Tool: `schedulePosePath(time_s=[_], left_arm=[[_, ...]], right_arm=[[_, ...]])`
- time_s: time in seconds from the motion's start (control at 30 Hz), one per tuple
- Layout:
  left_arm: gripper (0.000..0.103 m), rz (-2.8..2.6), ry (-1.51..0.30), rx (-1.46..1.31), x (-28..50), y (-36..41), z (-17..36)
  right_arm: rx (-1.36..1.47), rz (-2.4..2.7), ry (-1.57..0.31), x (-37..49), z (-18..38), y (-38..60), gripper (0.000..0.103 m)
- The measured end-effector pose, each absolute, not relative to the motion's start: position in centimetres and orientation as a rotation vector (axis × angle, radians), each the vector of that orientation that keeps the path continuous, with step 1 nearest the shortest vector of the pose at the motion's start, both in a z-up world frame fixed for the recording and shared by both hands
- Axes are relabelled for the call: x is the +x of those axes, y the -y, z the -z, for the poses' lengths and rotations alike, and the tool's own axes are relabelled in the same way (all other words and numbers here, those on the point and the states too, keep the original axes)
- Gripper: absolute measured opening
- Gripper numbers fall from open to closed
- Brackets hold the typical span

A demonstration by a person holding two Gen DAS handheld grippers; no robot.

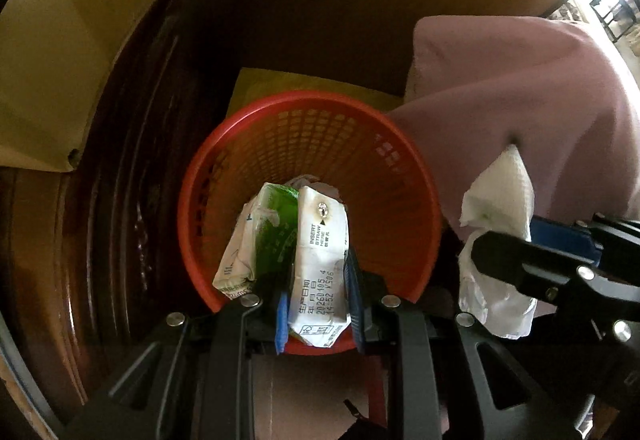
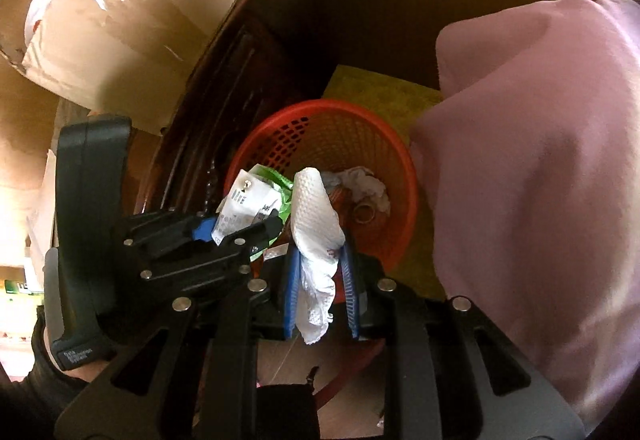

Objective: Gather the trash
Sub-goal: 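Open the left tool over the basket while the right tool releases the tissue, then move both open tools back over the bed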

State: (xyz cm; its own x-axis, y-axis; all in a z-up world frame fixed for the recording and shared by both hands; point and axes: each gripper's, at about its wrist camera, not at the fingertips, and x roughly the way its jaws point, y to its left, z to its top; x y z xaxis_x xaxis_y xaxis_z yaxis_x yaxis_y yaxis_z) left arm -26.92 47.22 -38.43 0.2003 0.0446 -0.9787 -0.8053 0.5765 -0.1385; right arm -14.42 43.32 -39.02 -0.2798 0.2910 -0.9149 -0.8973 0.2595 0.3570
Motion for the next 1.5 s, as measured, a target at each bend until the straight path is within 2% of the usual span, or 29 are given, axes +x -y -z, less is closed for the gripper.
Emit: schedulePosePath(time_s=[0.13,0.2,0.27,0.3,0.37,0.6,0.73,1.0,1.33,1.5], left_arm=[[0.024,-0.696,-1.240,-0.774,-26.9,-47.3,38.8],[0.024,-0.697,-1.241,-0.779,-26.4,-47.5,39.2],[0.024,-0.704,-1.240,-0.775,-26.3,-47.7,39.0],[0.027,-0.707,-1.240,-0.771,-26.3,-47.7,38.9],[0.035,-0.715,-1.240,-0.767,-26.4,-47.6,38.7],[0.037,-0.734,-1.236,-0.749,-26.3,-46.8,37.7],[0.042,-0.740,-1.220,-0.739,-25.9,-46.1,36.8],[0.046,-0.705,-1.168,-0.660,-24.3,-43.4,32.4],[0.063,-0.632,-1.106,-0.516,-20.5,-37.3,26.2],[0.069,-0.584,-1.063,-0.446,-17.9,-34.0,23.1]], right_arm=[[-0.624,-1.301,-1.381,-14.6,39.2,-43.6,0.023],[-0.616,-1.301,-1.390,-14.1,38.7,-43.4,0.033],[-0.589,-1.292,-1.390,-13.5,38.4,-43.7,0.037],[-0.571,-1.294,-1.388,-13.1,38.1,-43.8,0.043],[-0.551,-1.301,-1.387,-12.8,37.8,-43.8,0.048],[-0.546,-1.300,-1.342,-12.2,35.7,-42.4,0.048],[-0.549,-1.303,-1.279,-12.0,33.8,-40.6,0.048],[-0.512,-1.274,-1.166,-10.8,30.4,-35.7,0.048],[-0.449,-1.075,-1.028,-6.1,25.8,-25.7,0.048],[-0.359,-0.988,-1.015,-3.4,24.7,-20.4,0.053]])
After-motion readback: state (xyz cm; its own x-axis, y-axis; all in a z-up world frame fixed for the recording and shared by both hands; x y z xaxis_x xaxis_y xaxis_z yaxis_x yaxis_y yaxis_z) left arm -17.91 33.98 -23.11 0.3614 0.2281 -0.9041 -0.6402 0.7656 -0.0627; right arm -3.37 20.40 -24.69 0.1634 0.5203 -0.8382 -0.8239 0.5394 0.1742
